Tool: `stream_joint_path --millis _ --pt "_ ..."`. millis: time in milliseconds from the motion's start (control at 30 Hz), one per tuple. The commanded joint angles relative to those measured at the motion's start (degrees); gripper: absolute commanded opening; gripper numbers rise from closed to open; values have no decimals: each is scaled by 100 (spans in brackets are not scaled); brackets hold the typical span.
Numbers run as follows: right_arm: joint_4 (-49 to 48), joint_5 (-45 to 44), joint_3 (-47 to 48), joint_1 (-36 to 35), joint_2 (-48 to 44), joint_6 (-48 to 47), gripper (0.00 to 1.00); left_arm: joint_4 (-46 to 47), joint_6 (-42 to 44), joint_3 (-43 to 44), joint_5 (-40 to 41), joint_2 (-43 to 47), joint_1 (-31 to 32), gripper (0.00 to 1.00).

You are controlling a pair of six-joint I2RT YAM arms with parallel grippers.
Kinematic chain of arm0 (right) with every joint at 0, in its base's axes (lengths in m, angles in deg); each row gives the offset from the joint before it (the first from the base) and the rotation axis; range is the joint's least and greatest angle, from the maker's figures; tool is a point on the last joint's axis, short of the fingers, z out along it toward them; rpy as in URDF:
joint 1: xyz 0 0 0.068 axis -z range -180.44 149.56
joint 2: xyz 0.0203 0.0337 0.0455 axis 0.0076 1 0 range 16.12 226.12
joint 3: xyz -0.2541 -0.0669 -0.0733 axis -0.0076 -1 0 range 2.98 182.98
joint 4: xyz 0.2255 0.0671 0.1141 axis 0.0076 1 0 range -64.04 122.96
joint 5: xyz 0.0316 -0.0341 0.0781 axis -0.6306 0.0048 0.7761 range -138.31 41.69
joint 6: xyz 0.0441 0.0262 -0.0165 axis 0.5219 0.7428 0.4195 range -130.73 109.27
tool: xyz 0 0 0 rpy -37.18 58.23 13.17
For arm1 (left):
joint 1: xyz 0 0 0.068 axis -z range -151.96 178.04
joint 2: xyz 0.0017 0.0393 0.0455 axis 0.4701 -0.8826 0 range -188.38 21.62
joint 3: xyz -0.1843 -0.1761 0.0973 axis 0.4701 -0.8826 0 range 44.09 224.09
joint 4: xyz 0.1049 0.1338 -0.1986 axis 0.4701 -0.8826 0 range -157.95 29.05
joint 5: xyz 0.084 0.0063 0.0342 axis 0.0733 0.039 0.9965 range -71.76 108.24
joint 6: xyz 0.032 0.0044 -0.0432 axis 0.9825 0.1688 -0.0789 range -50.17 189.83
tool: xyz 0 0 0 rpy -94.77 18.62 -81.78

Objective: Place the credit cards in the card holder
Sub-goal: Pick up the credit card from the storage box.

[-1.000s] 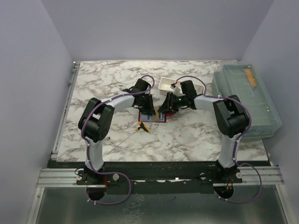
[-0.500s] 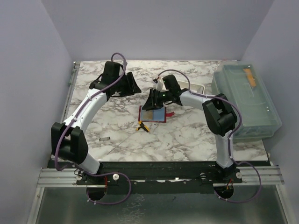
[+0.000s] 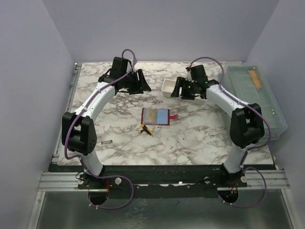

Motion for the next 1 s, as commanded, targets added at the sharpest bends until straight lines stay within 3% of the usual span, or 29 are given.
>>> stream_joint_path --millis 0,100,300,567,967 --pt "1330 -2763 449 391 -122 -505 75 3 331 -182 -91 36 84 57" --pt "1787 -3666 925 652 171 -511 78 118 422 -554 34 163 92 58" --pt "2255 -4673 2014 906 1170 -652 78 186 452 -685 -8 214 232 58" --pt "2844 -5133 2986 915 2074 -713 72 254 414 -728 -158 284 255 59" --pt "2922 -5599 2476 911 1773 -772 54 348 333 -763 -397 298 254 59"
